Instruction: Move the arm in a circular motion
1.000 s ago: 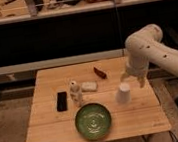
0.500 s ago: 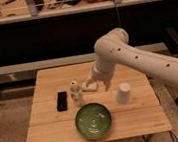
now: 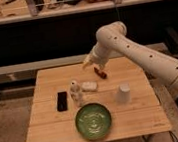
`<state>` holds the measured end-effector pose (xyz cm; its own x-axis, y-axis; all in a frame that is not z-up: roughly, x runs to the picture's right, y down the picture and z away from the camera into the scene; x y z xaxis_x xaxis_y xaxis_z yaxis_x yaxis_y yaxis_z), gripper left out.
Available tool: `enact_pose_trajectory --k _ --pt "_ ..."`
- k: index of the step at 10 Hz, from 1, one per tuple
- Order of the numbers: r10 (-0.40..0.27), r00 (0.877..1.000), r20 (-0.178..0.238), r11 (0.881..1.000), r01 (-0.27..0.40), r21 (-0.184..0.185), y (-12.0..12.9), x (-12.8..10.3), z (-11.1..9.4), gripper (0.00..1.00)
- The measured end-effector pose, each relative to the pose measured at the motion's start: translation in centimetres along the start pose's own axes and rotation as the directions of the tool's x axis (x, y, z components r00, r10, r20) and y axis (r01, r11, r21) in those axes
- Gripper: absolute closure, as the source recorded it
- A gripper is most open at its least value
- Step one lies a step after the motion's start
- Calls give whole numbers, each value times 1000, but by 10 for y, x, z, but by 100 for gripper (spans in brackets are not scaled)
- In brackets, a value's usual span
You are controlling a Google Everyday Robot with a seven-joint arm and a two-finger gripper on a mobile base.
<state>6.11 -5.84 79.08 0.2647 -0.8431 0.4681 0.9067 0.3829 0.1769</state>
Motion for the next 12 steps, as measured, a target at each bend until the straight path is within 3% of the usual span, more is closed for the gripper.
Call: enact_pose_trajectory --k 1,2,4,6,7,8,9,11,12 --pt "19 999 -27 1000 -19 -21 17 17 -4 40" --pt "60 996 -61 996 -63 -63 51 35 -13 40" --pt "130 986 -100 982 -142 -125 101 44 -32 40" --pt "217 967 -135 948 -242 -208 166 27 -71 40" --pt "241 961 -137 935 -268 -233 183 13 -83 40" --pt "249 960 -125 932 -273 -240 186 -1 -89 40" --pt "250 964 -88 935 -264 -238 182 -32 -93 40" --pt "211 977 3 954 -205 -221 153 -84 -86 40" --pt "161 985 64 967 -145 -210 128 -119 -78 40"
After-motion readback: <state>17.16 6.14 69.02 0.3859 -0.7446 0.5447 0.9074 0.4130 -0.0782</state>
